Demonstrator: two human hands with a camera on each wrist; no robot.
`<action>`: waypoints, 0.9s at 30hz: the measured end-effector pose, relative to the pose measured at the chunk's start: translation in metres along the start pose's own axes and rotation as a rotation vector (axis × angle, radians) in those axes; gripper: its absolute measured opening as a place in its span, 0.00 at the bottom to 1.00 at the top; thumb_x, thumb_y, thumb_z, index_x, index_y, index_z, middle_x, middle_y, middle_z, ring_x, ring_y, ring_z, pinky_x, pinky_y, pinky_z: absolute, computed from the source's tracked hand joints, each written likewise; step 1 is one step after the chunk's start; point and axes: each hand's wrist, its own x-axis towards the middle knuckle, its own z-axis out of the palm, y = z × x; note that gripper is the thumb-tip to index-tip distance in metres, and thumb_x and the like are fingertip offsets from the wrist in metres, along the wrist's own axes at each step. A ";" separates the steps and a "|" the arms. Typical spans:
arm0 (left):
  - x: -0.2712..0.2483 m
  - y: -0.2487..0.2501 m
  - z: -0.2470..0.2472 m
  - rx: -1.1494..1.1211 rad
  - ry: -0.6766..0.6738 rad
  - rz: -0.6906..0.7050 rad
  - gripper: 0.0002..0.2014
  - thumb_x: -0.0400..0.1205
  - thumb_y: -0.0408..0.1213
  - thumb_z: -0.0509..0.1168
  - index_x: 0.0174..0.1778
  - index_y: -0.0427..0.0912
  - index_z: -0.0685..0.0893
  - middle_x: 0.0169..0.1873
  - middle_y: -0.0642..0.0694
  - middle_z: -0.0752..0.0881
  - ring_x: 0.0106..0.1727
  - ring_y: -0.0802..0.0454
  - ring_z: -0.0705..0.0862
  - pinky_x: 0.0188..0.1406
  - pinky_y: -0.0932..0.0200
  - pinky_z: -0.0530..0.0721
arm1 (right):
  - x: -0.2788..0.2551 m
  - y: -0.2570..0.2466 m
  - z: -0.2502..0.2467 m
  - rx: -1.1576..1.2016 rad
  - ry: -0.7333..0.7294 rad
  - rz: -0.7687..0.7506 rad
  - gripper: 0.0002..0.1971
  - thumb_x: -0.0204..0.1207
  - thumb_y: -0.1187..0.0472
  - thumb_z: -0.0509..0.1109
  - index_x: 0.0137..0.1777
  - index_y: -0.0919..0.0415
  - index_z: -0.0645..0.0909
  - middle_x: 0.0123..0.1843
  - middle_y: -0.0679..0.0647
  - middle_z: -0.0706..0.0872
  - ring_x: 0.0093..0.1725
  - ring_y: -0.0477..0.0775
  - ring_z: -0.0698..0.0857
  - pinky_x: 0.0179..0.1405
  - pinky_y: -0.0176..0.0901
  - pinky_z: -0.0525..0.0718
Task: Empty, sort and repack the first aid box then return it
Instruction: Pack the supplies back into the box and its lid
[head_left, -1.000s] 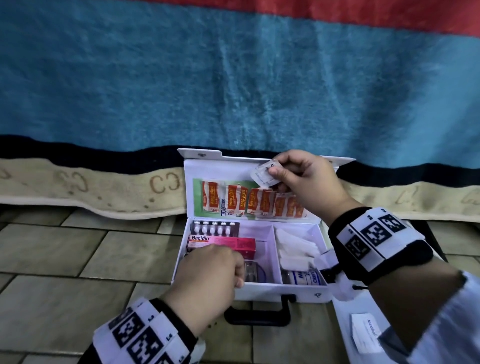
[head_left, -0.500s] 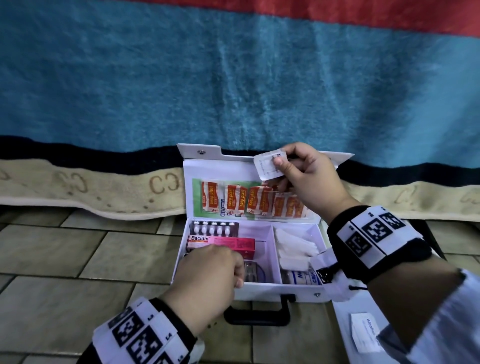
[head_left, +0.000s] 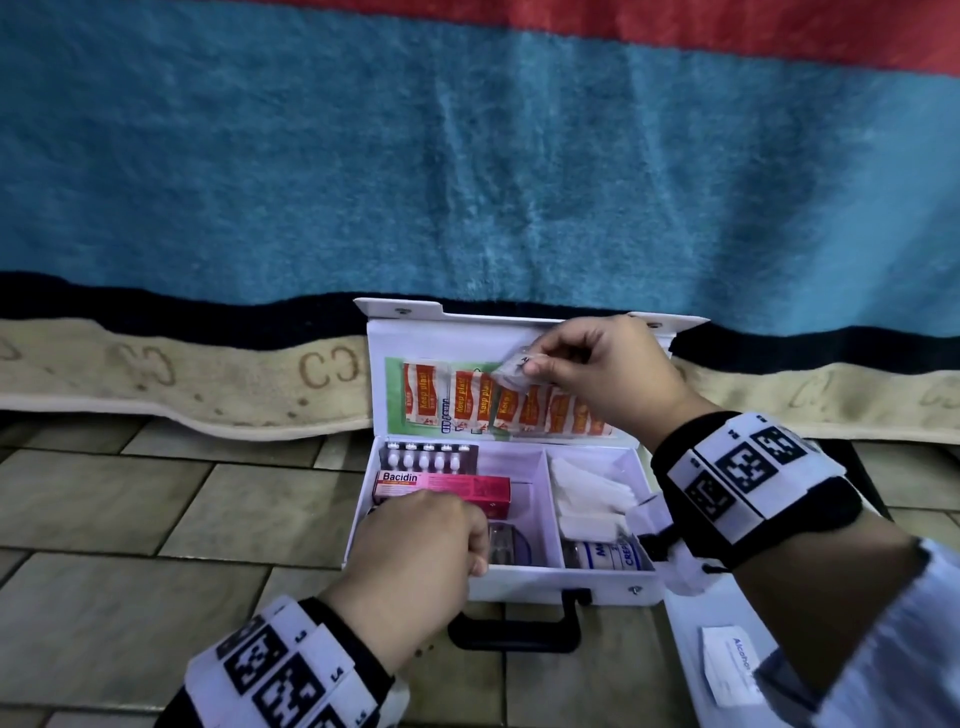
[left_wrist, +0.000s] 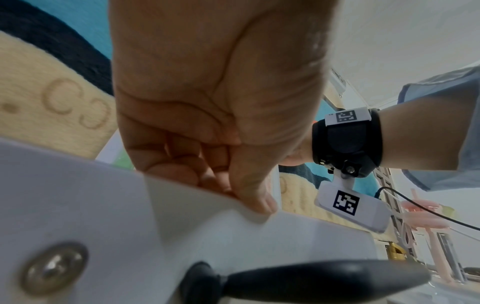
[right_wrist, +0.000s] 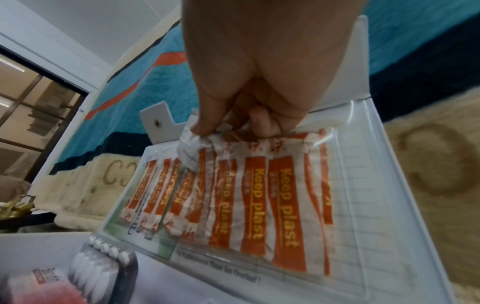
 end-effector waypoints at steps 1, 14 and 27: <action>0.000 0.000 0.000 -0.002 0.001 0.002 0.02 0.74 0.42 0.69 0.40 0.54 0.85 0.39 0.56 0.89 0.44 0.60 0.84 0.44 0.66 0.79 | 0.000 -0.002 -0.001 -0.064 -0.023 -0.001 0.00 0.69 0.58 0.78 0.38 0.52 0.89 0.31 0.39 0.87 0.31 0.33 0.81 0.32 0.22 0.74; -0.001 0.002 -0.003 -0.001 -0.008 0.003 0.01 0.76 0.43 0.68 0.41 0.54 0.85 0.39 0.54 0.88 0.46 0.58 0.84 0.46 0.65 0.80 | 0.005 -0.021 -0.007 -0.593 -0.163 -0.042 0.09 0.72 0.62 0.71 0.48 0.49 0.88 0.49 0.49 0.90 0.53 0.54 0.85 0.52 0.45 0.83; -0.002 0.007 -0.009 0.008 0.007 -0.004 0.06 0.76 0.38 0.67 0.37 0.55 0.84 0.31 0.57 0.81 0.45 0.59 0.83 0.44 0.65 0.80 | 0.006 -0.030 0.001 -0.705 -0.132 0.025 0.08 0.71 0.63 0.70 0.46 0.51 0.86 0.50 0.56 0.88 0.53 0.62 0.84 0.42 0.43 0.79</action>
